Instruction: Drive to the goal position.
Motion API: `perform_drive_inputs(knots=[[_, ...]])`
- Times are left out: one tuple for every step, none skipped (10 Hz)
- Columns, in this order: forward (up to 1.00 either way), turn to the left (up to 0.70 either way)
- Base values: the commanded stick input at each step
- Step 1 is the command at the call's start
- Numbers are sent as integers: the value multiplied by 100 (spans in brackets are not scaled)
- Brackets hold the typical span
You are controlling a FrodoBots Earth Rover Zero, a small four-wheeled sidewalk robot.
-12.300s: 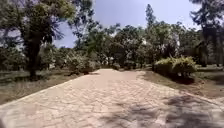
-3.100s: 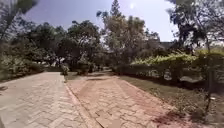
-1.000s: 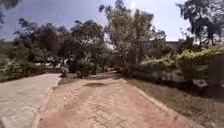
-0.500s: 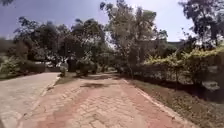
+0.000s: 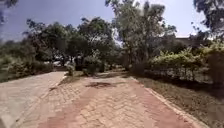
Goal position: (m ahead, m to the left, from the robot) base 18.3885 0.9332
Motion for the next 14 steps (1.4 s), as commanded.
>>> perform_drive_inputs(knots=[[70, 0], [70, 0], [70, 0], [70, 0], [70, 0], [70, 0], [70, 0], [70, 0], [70, 0], [70, 0], [70, 0], [70, 0], [70, 0], [70, 0]])
